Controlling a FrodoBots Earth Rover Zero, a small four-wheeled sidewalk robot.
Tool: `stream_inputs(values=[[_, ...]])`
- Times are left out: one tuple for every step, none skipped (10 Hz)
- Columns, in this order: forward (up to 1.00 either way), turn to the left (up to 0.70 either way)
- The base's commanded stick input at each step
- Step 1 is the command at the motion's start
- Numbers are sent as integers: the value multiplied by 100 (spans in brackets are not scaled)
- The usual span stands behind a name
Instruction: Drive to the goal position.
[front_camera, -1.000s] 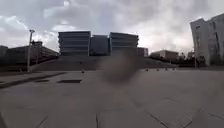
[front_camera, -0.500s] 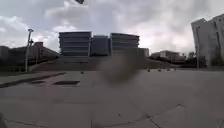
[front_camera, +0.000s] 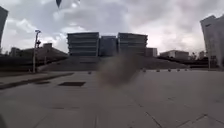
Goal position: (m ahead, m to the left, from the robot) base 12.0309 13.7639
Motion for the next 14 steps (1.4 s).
stream_inputs(values=[[70, 0], [70, 0], [70, 0], [70, 0], [70, 0], [70, 0], [70, 0], [70, 0], [70, 0], [70, 0], [70, 0], [70, 0], [70, 0], [70, 0]])
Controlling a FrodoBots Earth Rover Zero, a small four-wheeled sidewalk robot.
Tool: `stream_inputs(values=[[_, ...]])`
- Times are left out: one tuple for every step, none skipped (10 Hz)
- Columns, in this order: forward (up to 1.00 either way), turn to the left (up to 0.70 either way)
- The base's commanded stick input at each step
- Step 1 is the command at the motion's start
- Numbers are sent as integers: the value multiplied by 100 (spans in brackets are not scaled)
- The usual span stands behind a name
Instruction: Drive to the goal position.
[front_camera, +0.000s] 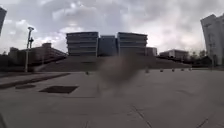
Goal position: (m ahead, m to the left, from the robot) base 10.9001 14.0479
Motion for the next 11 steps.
stream_inputs(values=[[70, 0], [70, 0], [70, 0], [70, 0], [70, 0], [70, 0], [70, 0], [70, 0], [70, 0], [70, 0], [70, 0]])
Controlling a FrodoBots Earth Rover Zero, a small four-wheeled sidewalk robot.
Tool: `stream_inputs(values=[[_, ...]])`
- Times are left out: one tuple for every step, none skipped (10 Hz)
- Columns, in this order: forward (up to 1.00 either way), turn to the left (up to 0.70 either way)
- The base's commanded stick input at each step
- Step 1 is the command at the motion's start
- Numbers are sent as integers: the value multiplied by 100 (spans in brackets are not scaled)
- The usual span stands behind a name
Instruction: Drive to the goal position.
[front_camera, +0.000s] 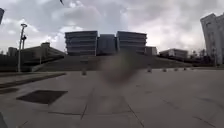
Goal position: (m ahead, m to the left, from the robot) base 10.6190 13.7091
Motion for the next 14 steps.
stream_inputs(values=[[70, 0], [70, 0], [70, 0], [70, 0], [70, 0], [70, 0], [70, 0], [70, 0], [70, 0], [70, 0], [70, 0], [70, 0], [70, 0], [70, 2]])
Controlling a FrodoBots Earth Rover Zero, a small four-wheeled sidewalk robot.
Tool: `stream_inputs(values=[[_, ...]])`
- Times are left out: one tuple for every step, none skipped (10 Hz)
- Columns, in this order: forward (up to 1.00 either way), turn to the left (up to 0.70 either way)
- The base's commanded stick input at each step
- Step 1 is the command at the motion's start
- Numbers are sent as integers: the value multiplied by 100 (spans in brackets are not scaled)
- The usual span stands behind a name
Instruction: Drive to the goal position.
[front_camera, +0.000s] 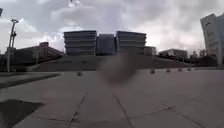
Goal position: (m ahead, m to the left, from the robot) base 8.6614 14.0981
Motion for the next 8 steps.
stream_inputs(values=[[70, 2], [70, 2], [70, 2], [70, 2], [70, 2], [70, 0], [70, 2], [70, 2]])
